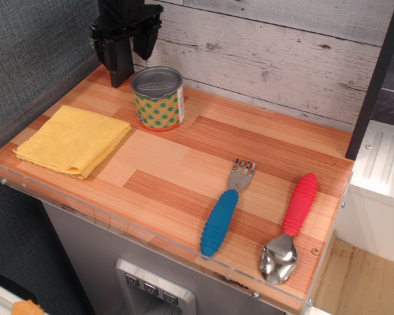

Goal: Slide the can so that it's near the blue fork.

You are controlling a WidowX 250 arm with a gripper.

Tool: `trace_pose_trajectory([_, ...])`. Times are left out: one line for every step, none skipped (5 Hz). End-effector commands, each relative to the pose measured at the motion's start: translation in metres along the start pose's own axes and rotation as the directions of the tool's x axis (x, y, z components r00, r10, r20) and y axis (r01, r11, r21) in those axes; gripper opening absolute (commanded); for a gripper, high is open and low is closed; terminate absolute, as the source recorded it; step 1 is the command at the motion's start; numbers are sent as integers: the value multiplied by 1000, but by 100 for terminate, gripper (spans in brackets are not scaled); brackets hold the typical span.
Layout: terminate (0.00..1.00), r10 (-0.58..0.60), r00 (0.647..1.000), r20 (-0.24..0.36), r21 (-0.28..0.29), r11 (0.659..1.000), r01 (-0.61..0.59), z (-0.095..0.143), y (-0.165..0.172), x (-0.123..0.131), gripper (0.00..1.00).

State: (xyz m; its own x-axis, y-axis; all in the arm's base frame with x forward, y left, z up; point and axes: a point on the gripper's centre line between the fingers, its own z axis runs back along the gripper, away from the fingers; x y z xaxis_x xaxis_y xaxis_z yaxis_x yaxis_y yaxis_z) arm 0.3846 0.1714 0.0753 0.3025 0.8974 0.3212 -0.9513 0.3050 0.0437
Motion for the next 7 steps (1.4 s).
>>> trace_pose_trajectory([0, 36, 999, -30, -41, 998, -37, 4, 1, 2, 100])
trace_pose_trajectory([0, 37, 998, -55, -50, 998, -40, 6, 0, -8, 100])
trace_pose_trajectory([0, 60, 996, -70, -41, 997, -63, 10, -2, -20, 100])
trace_pose_trajectory([0, 108, 990, -91, 2, 994, -108, 12, -7, -31, 100])
trace_pose_trajectory([0, 123, 987, -101, 14, 992, -123, 14, -10, -39, 100])
trace_pose_trajectory([0, 120, 986, -116, 8, 993, -120, 17, -13, -49, 100])
trace_pose_trajectory([0, 106, 985, -136, 9, 994, -106, 24, -18, -64, 100])
